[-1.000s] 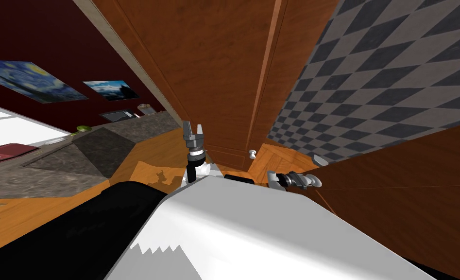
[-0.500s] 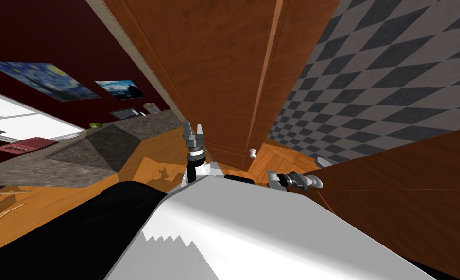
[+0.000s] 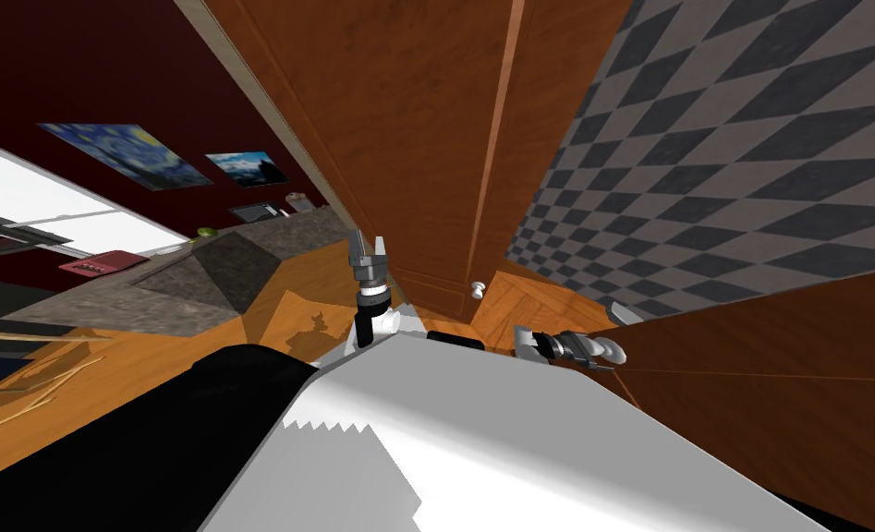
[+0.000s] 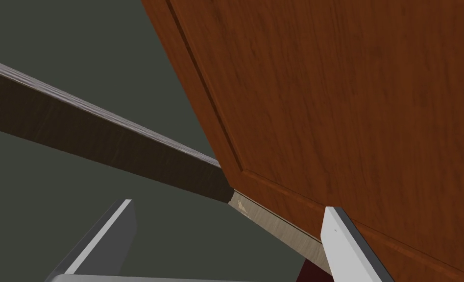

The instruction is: Push the door open

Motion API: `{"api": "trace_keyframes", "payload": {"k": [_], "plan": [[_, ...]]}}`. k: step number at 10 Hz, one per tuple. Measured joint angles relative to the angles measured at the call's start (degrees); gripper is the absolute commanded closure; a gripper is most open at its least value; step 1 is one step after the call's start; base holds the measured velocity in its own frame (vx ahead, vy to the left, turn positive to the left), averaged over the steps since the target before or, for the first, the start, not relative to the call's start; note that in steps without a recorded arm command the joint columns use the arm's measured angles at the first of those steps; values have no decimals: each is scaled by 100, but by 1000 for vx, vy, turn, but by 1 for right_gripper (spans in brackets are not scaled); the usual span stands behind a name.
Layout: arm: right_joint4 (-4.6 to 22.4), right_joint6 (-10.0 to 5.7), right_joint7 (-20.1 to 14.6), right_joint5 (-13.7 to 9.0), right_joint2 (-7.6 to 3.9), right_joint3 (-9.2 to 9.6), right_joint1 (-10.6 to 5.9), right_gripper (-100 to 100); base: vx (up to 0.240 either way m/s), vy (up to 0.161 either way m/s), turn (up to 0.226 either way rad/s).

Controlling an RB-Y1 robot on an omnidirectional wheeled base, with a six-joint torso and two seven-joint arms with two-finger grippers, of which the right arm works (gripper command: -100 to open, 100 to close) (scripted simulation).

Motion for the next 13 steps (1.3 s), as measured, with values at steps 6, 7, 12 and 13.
{"api": "trace_keyframes", "payload": {"k": [6, 7, 12, 13], "plan": [[587, -308, -160, -172, -341, -205, -237, 100, -4, -50, 65], [465, -346, -148, -176, -256, -216, -164, 100, 16, -34, -10], [328, -335, -42, -254, -263, -309, -153, 100, -2, -24, 50], [123, -316, 29, -296, -182, -353, -79, 100, 15, -81, 76]]}}
